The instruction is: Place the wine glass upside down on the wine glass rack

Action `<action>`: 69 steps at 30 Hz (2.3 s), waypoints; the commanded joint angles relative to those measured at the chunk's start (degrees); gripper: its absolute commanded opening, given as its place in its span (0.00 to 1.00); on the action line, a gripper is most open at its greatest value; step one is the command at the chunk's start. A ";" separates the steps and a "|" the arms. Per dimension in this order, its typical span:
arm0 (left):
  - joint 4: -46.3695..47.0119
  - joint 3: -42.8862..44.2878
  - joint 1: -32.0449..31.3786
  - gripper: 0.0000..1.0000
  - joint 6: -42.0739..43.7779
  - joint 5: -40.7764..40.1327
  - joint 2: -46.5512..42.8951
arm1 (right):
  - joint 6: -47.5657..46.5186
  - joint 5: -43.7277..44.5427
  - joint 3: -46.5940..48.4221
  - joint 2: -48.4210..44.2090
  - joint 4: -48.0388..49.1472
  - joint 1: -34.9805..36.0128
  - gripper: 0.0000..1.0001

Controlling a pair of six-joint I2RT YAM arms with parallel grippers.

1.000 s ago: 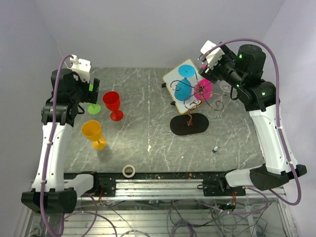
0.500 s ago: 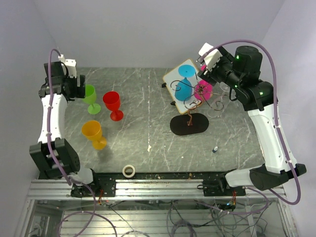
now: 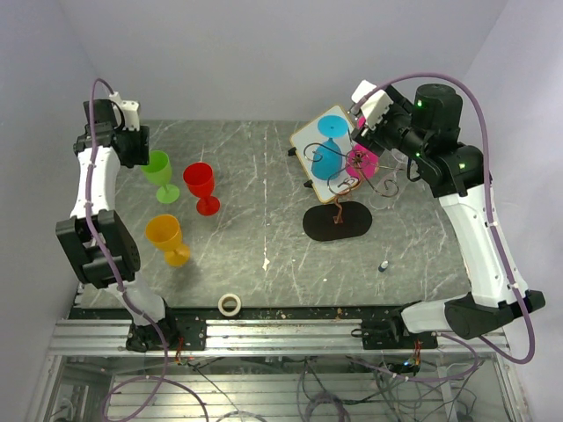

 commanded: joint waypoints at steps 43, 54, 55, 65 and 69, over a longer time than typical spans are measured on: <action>-0.28 13.71 -1.09 0.07 0.34 5.31 -19.30 | 13.38 0.96 -2.46 -1.53 12.00 -6.57 0.69; 9.83 14.65 -1.12 0.07 -24.08 40.64 -24.40 | 28.40 -25.66 -0.54 0.75 14.95 -7.65 0.82; 13.92 13.12 -1.16 0.07 -29.72 44.12 -24.98 | 30.68 -30.03 -0.78 1.15 16.02 -7.63 0.82; 23.81 6.34 -8.67 0.07 -36.55 41.66 -28.13 | 57.05 -45.42 -5.67 6.58 33.76 -4.56 0.77; 18.44 7.31 -15.89 0.07 -30.72 34.15 -27.30 | 60.04 -44.96 -5.23 8.27 35.70 -1.59 0.76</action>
